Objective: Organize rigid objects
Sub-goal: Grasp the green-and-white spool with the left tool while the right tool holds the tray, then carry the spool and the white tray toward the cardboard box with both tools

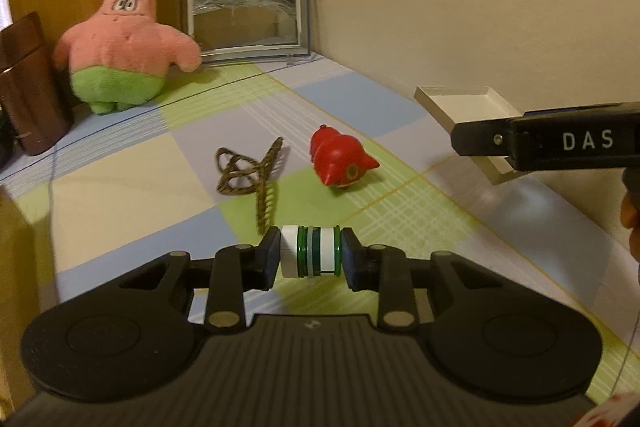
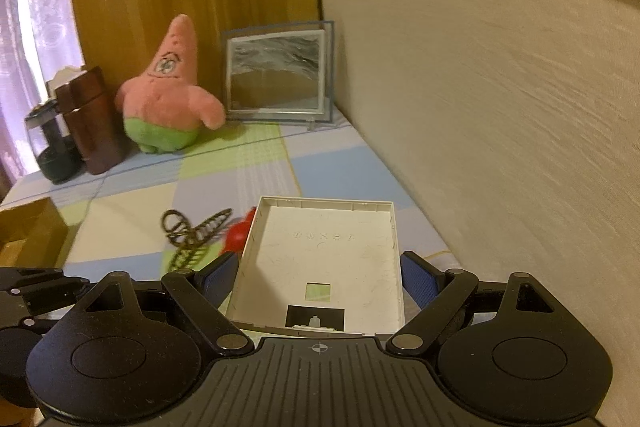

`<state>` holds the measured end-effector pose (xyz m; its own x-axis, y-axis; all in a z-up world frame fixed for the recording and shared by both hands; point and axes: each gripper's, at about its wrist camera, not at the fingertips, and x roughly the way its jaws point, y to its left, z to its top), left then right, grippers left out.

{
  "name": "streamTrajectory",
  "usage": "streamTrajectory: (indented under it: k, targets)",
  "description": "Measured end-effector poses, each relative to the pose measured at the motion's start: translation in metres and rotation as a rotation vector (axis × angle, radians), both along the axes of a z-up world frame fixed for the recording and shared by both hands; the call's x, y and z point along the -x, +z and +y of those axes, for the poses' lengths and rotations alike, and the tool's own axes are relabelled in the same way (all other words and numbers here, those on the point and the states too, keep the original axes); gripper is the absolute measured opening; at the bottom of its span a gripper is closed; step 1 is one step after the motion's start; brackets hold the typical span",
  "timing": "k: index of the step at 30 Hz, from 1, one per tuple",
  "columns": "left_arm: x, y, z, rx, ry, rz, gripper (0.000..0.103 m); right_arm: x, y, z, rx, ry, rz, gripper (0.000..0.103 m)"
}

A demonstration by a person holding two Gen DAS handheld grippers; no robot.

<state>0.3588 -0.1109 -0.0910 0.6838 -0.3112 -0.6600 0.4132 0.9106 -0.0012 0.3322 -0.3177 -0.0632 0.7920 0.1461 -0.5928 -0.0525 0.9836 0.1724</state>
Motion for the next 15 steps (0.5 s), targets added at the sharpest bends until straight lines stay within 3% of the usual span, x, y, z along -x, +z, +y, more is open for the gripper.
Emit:
streamTrajectory:
  k: [15]
  targets:
    - [0.077,0.043,0.052,0.05,0.114,0.005,0.027,0.067,0.025,0.042,0.001,0.043,-0.012,0.084]
